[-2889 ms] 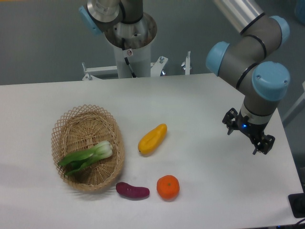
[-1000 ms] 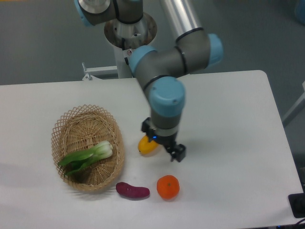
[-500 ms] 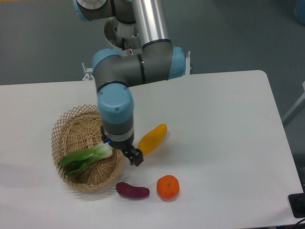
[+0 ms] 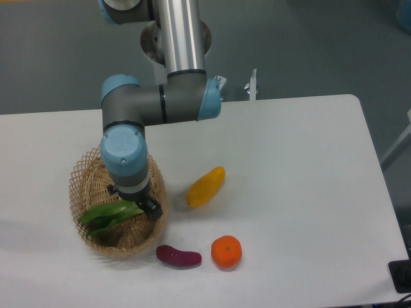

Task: Pick up the green vegetable from the basket
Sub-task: 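Lower the gripper into the basket and close on the bok choy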

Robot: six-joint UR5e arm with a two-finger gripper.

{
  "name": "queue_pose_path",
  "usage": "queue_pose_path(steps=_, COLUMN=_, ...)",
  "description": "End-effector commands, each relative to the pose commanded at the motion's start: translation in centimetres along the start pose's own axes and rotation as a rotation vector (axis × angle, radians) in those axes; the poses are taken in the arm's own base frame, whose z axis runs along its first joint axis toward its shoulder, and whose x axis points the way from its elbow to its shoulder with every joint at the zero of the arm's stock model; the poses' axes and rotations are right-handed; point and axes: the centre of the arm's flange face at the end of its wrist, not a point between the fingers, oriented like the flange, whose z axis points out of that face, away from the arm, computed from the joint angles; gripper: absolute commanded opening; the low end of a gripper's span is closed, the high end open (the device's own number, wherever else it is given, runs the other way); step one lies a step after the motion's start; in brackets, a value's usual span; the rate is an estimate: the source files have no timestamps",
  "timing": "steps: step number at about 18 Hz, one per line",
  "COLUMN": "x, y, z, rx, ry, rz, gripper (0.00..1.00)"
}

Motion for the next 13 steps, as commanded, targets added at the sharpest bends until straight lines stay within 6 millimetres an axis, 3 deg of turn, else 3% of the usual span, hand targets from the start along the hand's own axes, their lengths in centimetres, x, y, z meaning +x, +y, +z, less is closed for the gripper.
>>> queue_pose_path(steps=8, x=0.1, y=-0.6, z=2.3, rx=-0.020, ry=0.022, rz=0.014, gripper=1.00)
queue_pose_path(steps=13, x=0.4, y=-0.7, z=2.6, rx=-0.025, ry=0.028, rz=0.012, gripper=0.55)
